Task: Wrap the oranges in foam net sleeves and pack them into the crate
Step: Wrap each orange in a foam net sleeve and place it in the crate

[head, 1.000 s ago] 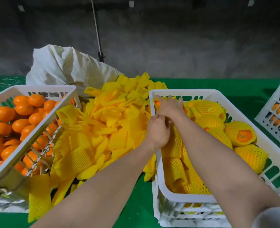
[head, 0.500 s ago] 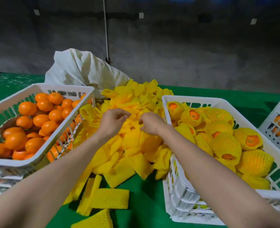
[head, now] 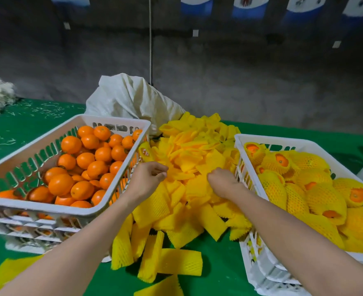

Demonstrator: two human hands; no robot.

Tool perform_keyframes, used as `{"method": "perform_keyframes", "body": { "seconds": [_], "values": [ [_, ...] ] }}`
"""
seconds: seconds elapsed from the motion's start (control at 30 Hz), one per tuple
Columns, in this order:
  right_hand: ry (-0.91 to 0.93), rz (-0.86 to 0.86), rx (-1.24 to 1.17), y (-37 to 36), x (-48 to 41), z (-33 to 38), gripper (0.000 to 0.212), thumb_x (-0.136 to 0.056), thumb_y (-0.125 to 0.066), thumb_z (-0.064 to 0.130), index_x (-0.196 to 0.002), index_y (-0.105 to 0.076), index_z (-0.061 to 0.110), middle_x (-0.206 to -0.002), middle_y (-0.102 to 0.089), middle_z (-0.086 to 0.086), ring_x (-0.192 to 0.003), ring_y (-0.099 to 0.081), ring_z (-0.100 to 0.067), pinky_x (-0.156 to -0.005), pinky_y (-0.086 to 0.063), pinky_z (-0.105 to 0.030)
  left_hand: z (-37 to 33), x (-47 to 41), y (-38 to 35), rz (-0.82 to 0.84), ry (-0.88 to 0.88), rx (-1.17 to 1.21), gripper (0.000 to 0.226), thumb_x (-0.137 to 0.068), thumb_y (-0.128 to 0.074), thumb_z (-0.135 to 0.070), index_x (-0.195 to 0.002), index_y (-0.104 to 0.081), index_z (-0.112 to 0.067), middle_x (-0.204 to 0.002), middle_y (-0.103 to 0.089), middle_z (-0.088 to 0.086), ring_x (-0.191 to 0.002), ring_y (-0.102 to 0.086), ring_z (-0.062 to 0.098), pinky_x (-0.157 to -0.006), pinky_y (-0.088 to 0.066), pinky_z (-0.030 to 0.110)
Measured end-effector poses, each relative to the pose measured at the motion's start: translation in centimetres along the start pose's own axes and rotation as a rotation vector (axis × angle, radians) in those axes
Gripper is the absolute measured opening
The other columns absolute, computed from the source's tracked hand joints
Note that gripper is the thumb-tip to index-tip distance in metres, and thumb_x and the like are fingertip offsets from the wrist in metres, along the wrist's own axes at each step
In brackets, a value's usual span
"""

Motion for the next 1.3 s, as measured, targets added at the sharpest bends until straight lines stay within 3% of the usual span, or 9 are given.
{"method": "perform_keyframes", "body": {
  "seconds": [0.17,0.37,0.57,0.77,0.83,0.97,1.07,1.2,1.3],
  "values": [
    [0.101,-0.327,-0.214,8.7,1.1,4.6,0.019,-0.087,-0.047,0.007,-0.103,-0.057,0.007,-0.11,-0.061,-0.013,-0.106,-0.053,-0.03,-0.078,-0.041,-0.035,0.0,-0.2,-1.0,0.189,0.036,-0.069,0.073,-0.077,-0.078,-0.014,-0.14,-0.042,-0.012,-0.137,-0.05,0.003,-0.125,-0.048,0.019,-0.089,-0.042,0.027],
    [0.083,-0.494,-0.557,14.4,1.2,6.8,0.02,-0.083,-0.059,0.023,-0.1,-0.062,0.013,-0.109,-0.057,-0.007,-0.111,-0.046,-0.023,-0.095,-0.036,-0.032,-0.8,0.1,4.1,-0.065,-0.09,-0.018,0.012,-0.08,-0.069,-0.008,-0.073,-0.06,-0.013,-0.059,-0.054,-0.005,-0.052,-0.047,0.007,-0.052,-0.037,0.034],
    [0.166,-0.656,-0.876,17.6,-0.8,11.6,0.017,-0.081,-0.069,0.019,-0.075,-0.058,0.009,-0.077,-0.056,-0.004,-0.081,-0.051,-0.022,-0.077,-0.039,-0.034,-0.1,0.4,11.2,-0.185,-0.096,-0.08,0.018,-0.082,-0.069,-0.02,-0.096,-0.06,-0.014,-0.078,-0.061,0.003,-0.071,-0.055,0.015,-0.052,-0.038,0.023],
    [0.048,-0.448,-1.514,16.6,-6.8,18.6,0.006,-0.092,-0.054,0.012,-0.098,-0.057,0.011,-0.081,-0.054,-0.004,-0.074,-0.048,-0.014,-0.061,-0.037,-0.023,4.4,-0.3,18.1,-0.137,0.042,0.054,0.04,-0.076,-0.076,-0.009,-0.111,-0.056,-0.013,-0.107,-0.062,0.008,-0.098,-0.06,0.02,-0.083,-0.053,0.037],
    [-0.047,-0.373,-1.582,15.9,-8.6,21.2,0.016,-0.096,-0.05,0.023,-0.082,-0.055,0.015,-0.071,-0.047,0.001,-0.066,-0.043,-0.009,-0.057,-0.033,-0.021,6.6,-1.2,19.9,-0.119,0.103,0.146,0.031,-0.078,-0.076,-0.01,-0.105,-0.061,-0.011,-0.108,-0.065,0.012,-0.103,-0.06,0.025,-0.09,-0.05,0.042],
    [-0.276,-0.301,-1.839,14.1,-10.1,24.2,0.025,-0.098,-0.044,0.026,-0.085,-0.055,0.008,-0.074,-0.053,-0.006,-0.073,-0.052,-0.02,-0.063,-0.042,-0.03,11.4,-3.7,22.1,-0.154,0.3,0.419,0.021,-0.092,-0.059,-0.029,-0.088,-0.067,-0.009,-0.096,-0.066,0.013,-0.086,-0.061,0.025,-0.082,-0.049,0.038],
    [-0.417,-0.182,-2.016,12.6,-10.7,25.2,0.031,-0.096,-0.048,0.022,-0.115,-0.055,-0.002,-0.123,-0.055,-0.014,-0.118,-0.049,-0.03,-0.1,-0.038,-0.046,15.9,-5.8,22.5,-0.033,0.282,-0.23,0.015,-0.093,-0.055,-0.013,-0.083,-0.063,-0.004,-0.087,-0.061,0.017,-0.077,-0.057,0.025,-0.068,-0.049,0.034],
    [-0.464,-0.111,-2.134,11.7,-10.8,25.2,0.013,-0.089,-0.053,0.023,-0.078,-0.059,0.019,-0.103,-0.06,-0.007,-0.095,-0.053,-0.021,-0.081,-0.042,-0.033,22.4,-5.4,19.5,0.493,0.385,-1.044,0.05,-0.084,-0.067,-0.025,-0.131,-0.052,-0.013,-0.126,-0.051,0.008,-0.115,-0.051,0.025,-0.094,-0.046,0.035],
    [-0.489,-0.078,-2.227,11.3,-10.6,25.2,0.012,-0.087,-0.057,0.031,-0.077,-0.059,0.024,-0.1,-0.061,-0.003,-0.09,-0.056,-0.019,-0.072,-0.045,-0.029,23.0,-6.2,19.3,0.473,0.299,-1.195,0.056,-0.082,-0.066,-0.018,-0.134,-0.046,-0.018,-0.133,-0.05,0.006,-0.122,-0.048,0.028,-0.096,-0.045,0.036]
  ]
}}
Point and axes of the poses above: each hand's wrist, its own x-axis away from the middle knuckle, its own y-axis out of the back of the hand, z = x × y, the point moved 7 cm from there along -x, towards the middle knuckle
